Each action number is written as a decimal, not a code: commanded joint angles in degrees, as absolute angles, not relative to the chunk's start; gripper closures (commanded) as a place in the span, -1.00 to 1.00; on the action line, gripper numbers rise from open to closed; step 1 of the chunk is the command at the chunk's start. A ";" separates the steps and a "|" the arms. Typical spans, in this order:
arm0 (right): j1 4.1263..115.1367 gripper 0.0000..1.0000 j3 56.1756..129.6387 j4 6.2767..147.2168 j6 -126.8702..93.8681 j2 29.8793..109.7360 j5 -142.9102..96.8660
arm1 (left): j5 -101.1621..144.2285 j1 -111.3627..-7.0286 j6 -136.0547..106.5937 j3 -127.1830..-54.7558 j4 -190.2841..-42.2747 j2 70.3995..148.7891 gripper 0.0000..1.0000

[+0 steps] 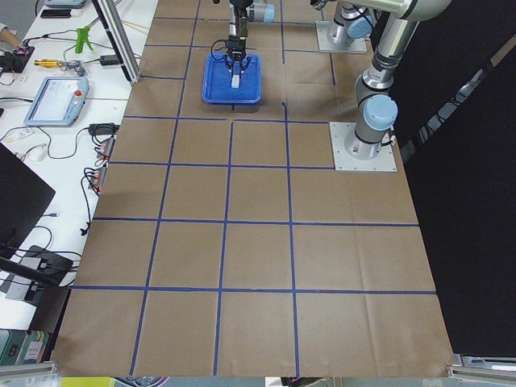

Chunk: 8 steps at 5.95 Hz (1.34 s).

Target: Assemble white blocks and place on blue tray

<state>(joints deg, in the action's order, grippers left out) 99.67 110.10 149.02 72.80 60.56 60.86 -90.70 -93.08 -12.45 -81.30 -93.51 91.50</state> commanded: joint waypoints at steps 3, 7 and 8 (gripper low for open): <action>99.67 0.38 110.13 148.89 72.69 60.64 60.91 | -90.70 -93.08 -12.39 -81.39 -93.52 91.14 -0.99; 99.67 -0.06 110.13 148.97 72.69 60.64 60.64 | -90.70 -93.08 -12.39 -81.39 -93.69 91.14 -0.99; 99.67 -0.16 110.13 148.97 72.69 60.64 60.56 | -90.70 -93.08 -12.39 -81.39 -93.69 91.14 -0.99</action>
<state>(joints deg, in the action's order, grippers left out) 99.67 110.13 148.97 72.69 60.64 60.63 -90.70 -93.08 -12.41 -81.39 -93.67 91.14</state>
